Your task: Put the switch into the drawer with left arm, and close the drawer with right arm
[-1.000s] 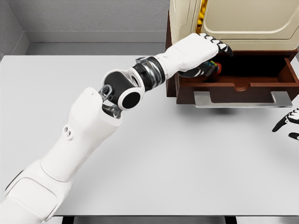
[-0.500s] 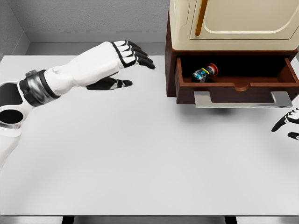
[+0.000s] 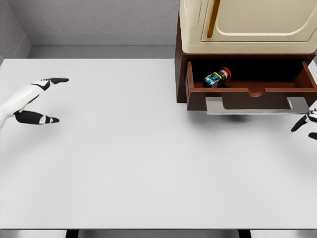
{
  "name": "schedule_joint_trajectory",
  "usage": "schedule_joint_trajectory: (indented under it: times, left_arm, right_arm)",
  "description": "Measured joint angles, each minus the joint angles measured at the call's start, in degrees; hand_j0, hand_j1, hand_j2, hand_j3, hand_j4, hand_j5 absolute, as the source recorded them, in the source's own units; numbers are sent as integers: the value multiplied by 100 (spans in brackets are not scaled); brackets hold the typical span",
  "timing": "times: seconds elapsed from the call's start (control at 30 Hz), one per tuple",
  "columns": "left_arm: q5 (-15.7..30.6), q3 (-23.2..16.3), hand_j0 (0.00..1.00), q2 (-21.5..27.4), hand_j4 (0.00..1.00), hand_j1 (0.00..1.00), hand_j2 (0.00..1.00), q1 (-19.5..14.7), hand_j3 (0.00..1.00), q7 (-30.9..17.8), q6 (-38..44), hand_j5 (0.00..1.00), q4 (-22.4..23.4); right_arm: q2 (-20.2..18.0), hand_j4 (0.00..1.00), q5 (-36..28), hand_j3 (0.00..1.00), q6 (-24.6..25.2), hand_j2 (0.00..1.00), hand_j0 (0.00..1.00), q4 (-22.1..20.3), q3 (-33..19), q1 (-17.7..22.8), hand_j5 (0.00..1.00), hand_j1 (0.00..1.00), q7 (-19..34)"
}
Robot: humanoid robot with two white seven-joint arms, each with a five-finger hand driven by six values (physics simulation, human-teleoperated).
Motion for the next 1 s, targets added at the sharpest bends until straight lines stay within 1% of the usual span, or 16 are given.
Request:
schedule_joint_trajectory:
  times: [0.17, 0.4, 0.47, 0.53, 0.63, 0.73, 1.0]
  left_arm:
    - [6, 2, 100, -30, 100, 100, 100, 0, 100, -3, 0, 100, 106]
    - [8, 3, 100, -47, 100, 100, 100, 0, 100, -4, 1, 100, 137]
    - [8, 3, 100, -52, 100, 100, 100, 0, 100, -4, 1, 100, 142]
    - [8, 3, 100, -60, 100, 100, 100, 0, 100, -4, 1, 100, 144]
    - [8, 3, 100, -67, 100, 100, 100, 0, 100, -4, 1, 100, 145]
    - [8, 4, 100, -70, 100, 100, 100, 0, 100, -4, 1, 100, 146]
    - [8, 3, 100, -68, 100, 100, 100, 0, 100, -4, 1, 100, 146]
  right_arm:
    - [-49, 60, -2, 60, -6, 60, 60, 11, 12, -62, 60, 60, -2]
    - [-73, 61, 31, 61, -5, 61, 61, 40, 29, -193, 61, 61, -3]
    - [-76, 61, 40, 61, -4, 61, 61, 45, 134, -430, 61, 61, -3]
    - [-77, 61, 37, 61, 0, 61, 61, 52, 244, -492, 61, 61, -5]
    - [-74, 62, 45, 62, -1, 62, 62, 61, 443, -729, 62, 62, -5]
    - [-75, 64, -108, 64, 88, 64, 64, 75, 564, -747, 64, 64, -45]
    - [-71, 64, -62, 64, 37, 64, 64, 211, 695, -835, 64, 64, -24]
